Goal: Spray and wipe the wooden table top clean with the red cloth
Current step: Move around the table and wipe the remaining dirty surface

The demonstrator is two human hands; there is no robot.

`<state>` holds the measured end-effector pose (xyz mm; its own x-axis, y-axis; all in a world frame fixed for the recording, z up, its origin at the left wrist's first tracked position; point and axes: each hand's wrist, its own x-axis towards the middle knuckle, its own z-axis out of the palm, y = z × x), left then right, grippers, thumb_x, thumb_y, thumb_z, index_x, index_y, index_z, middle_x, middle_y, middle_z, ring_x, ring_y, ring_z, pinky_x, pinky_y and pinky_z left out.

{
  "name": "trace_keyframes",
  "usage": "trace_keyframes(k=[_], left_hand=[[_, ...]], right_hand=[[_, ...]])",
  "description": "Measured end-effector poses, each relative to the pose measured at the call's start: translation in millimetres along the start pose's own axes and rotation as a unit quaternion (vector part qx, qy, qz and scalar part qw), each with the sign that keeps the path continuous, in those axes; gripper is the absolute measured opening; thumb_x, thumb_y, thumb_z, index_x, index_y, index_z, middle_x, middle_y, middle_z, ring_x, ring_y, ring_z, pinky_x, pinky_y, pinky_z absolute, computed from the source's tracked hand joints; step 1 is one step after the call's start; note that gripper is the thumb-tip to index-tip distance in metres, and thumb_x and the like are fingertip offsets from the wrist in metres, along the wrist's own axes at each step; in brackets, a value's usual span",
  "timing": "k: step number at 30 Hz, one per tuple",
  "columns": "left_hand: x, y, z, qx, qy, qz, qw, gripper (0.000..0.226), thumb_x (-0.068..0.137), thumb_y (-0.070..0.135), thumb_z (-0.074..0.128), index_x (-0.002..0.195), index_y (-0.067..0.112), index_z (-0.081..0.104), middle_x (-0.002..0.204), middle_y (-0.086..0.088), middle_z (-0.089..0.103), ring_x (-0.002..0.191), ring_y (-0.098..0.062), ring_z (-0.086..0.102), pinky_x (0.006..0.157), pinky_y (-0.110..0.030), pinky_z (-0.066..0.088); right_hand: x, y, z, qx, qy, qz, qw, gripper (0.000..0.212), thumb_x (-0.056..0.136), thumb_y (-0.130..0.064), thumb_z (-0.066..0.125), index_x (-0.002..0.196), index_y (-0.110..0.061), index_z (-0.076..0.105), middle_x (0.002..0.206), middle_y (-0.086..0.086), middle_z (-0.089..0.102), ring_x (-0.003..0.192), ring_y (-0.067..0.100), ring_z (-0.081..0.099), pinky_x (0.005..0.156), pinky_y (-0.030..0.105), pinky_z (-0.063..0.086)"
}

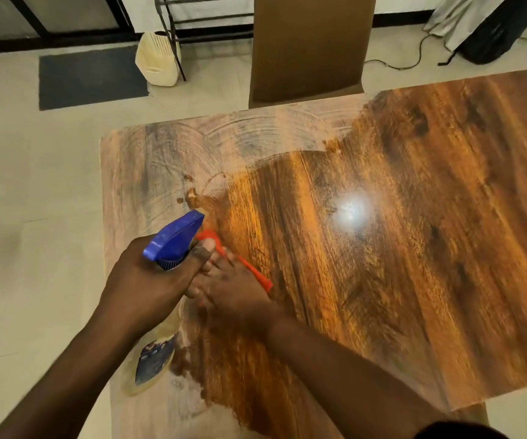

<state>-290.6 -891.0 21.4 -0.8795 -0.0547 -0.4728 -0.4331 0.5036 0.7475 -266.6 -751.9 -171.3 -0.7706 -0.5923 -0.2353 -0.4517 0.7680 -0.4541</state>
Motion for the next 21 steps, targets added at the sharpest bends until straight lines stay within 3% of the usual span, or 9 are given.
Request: trace_keyframes(k=[3,6,8,11,13,17,21], left_hand=[[7.8,6.4,8.9,-0.005,0.001,0.017,1.000,0.049,0.081,0.077,0.074,0.088,0.028,0.081,0.079,-0.007,0.085,0.068,-0.031,0.081,0.087,-0.066,0.065],[16.9,14.4,20.3,-0.022,-0.003,0.042,0.999,0.038,0.081,0.079,0.069,0.087,0.043,0.080,0.079,-0.001,0.086,0.058,-0.021,0.080,0.086,-0.064,0.067],[24.5,18.9,27.3,-0.035,-0.010,0.046,0.998,0.038,0.078,0.079,0.067,0.088,0.045,0.080,0.080,-0.001,0.086,0.059,-0.022,0.081,0.087,-0.064,0.067],[37.3,26.2,36.7,-0.037,-0.017,0.065,0.997,0.041,0.079,0.078,0.067,0.090,0.041,0.080,0.077,-0.002,0.085,0.060,-0.019,0.081,0.089,-0.063,0.067],[45.9,32.1,42.8,-0.039,-0.027,0.071,0.996,0.042,0.079,0.078,0.067,0.093,0.041,0.079,0.080,0.000,0.086,0.061,-0.020,0.081,0.090,-0.062,0.067],[63.7,40.3,50.3,-0.024,-0.041,0.097,0.994,0.034,0.085,0.073,0.070,0.096,0.041,0.077,0.082,0.000,0.086,0.059,-0.018,0.080,0.089,-0.059,0.067],[81.6,38.8,51.1,-0.003,-0.038,0.114,0.993,0.024,0.098,0.057,0.073,0.093,0.034,0.079,0.082,-0.002,0.086,0.060,-0.019,0.080,0.090,-0.059,0.067]], right_hand=[[-53.0,-7.2,26.3,-0.015,-0.009,-0.042,0.999,0.062,0.113,-0.044,0.037,0.171,-0.028,0.021,0.181,-0.001,0.016,0.169,0.025,-0.002,0.135,0.054,0.006],[-111.4,18.1,34.9,0.020,0.009,-0.020,1.000,0.061,0.117,-0.039,0.037,0.174,-0.035,0.015,0.182,-0.012,0.006,0.169,0.018,-0.003,0.136,0.047,0.004],[-146.1,54.9,25.9,-0.027,0.028,0.051,0.998,0.058,0.118,-0.047,0.030,0.173,-0.041,0.013,0.181,-0.014,0.009,0.168,0.017,-0.002,0.133,0.046,0.011],[-181.3,126.5,-9.7,-0.032,0.053,0.210,0.976,0.058,0.116,-0.055,0.018,0.172,-0.044,0.010,0.181,-0.015,0.005,0.168,0.016,-0.006,0.132,0.056,0.024],[-190.5,174.9,-41.1,-0.025,0.091,0.288,0.953,0.059,0.115,-0.053,0.021,0.172,-0.040,0.011,0.180,-0.013,0.001,0.167,0.015,-0.012,0.132,0.059,0.019],[-168.7,259.6,-104.9,0.011,0.158,0.411,0.898,0.059,0.118,-0.046,0.027,0.173,-0.026,0.019,0.180,0.000,0.003,0.167,0.029,-0.005,0.135,0.056,0.007],[-102.9,305.4,-151.6,0.058,0.186,0.497,0.846,0.062,0.118,-0.048,0.023,0.175,-0.026,0.012,0.182,0.001,-0.006,0.167,0.030,-0.012,0.135,0.053,-0.002]])
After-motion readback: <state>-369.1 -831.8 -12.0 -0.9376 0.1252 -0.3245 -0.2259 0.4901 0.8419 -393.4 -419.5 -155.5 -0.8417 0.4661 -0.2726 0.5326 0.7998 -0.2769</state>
